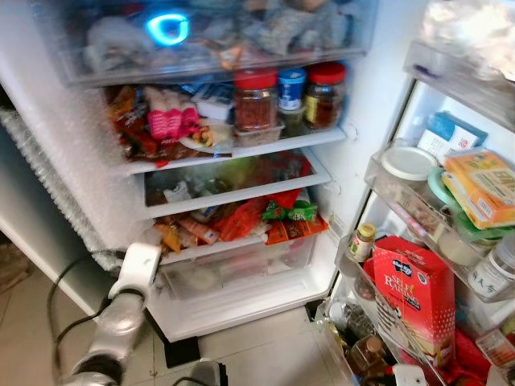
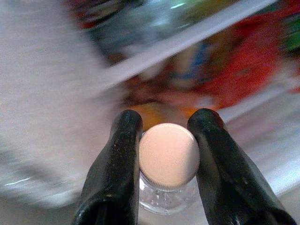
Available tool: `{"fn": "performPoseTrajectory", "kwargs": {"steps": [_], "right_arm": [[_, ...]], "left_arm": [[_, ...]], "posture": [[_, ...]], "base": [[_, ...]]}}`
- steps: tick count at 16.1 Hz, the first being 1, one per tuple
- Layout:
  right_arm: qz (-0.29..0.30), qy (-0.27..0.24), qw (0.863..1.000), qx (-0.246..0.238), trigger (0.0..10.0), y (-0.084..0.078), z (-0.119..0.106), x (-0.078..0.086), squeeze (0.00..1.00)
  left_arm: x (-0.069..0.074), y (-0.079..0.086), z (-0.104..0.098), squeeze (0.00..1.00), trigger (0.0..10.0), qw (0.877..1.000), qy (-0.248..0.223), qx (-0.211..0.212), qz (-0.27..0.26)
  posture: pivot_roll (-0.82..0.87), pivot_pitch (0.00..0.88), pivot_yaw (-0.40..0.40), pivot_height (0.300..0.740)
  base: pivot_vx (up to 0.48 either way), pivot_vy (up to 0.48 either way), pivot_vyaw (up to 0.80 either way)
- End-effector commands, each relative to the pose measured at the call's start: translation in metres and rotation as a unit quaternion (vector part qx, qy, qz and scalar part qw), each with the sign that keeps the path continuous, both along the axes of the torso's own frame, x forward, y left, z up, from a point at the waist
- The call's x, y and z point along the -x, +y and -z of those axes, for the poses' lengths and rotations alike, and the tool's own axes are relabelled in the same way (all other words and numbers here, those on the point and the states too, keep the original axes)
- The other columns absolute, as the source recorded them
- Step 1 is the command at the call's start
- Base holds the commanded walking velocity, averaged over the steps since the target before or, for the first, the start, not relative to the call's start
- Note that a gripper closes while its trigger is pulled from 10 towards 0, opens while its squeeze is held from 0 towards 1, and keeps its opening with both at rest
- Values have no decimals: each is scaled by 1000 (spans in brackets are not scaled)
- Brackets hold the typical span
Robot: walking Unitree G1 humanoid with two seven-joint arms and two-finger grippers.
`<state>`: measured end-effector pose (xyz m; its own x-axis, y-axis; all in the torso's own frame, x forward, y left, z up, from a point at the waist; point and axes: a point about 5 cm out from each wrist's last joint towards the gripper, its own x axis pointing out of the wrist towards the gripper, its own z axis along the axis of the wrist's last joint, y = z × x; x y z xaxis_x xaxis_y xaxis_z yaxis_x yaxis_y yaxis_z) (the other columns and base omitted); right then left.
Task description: Restocking fridge
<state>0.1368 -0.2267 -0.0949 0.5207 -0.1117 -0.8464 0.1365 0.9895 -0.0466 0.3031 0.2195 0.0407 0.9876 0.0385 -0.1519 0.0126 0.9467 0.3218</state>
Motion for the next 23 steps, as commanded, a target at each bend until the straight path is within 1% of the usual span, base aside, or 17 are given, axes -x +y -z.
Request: {"fn": "performPoseTrajectory", "kwargs": {"steps": [1, 2, 4, 6, 7, 11, 14, 18, 21, 23], "right_arm": [[0, -6, 1000, 3, 10000, 0, -1, -2, 0], [2, -7, 1000, 4, 10000, 0, -1, -2, 0], [7, -7, 1000, 6, 10000, -1, -1, -2, 0], [12, -8, 1000, 6, 10000, -1, -1, -1, 0], [15, -9, 1000, 5, 10000, -1, -1, -1, 0], [13, -5, 1000, 7, 10000, -1, 0, 0, 0], [13, -7, 1000, 3, 10000, -1, -1, 0, 0], [14, -7, 1000, 2, 10000, -1, -1, -1, 0], [4, -7, 1000, 5, 10000, -1, -1, -2, 0], [7, -8, 1000, 2, 10000, 0, -1, -2, 0]], "left_arm": [[0, -10, -4, 0, 10000, 999, -20, 37, 14], [-4, -20, -10, 0, 10000, 997, -36, 53, 33], [-3, -40, -14, 0, 10000, 993, -52, 68, 76], [1, -50, -12, 0, 10000, 992, -54, 81, 86], [1, -52, -13, 0, 10000, 991, -55, 84, 84], [-5, -60, -25, 0, 10000, 988, -69, 98, 93], [-8, -66, -32, 0, 10000, 986, -78, 94, 112], [-12, -69, -40, 0, 10000, 985, -88, 98, 112], [-13, -74, -45, 0, 10000, 983, -96, 95, 123], [-13, -77, -46, 0, 10000, 983, -97, 95, 127]], "posture": [[69, 16, -11, 643], [68, 16, -10, 643], [68, 20, -7, 643], [57, 24, -4, 643], [59, 25, -4, 643], [57, 24, -7, 643], [55, 23, -5, 643], [57, 20, -6, 643], [57, 17, -4, 643], [57, 17, -4, 643]], "base": [[0, 0, 0], [0, 0, 0], [0, 0, 0], [0, 0, 0], [0, 0, 0], [0, 0, 0], [260, 0, 0], [271, 0, 0], [285, 0, 0], [300, 0, 0]]}}
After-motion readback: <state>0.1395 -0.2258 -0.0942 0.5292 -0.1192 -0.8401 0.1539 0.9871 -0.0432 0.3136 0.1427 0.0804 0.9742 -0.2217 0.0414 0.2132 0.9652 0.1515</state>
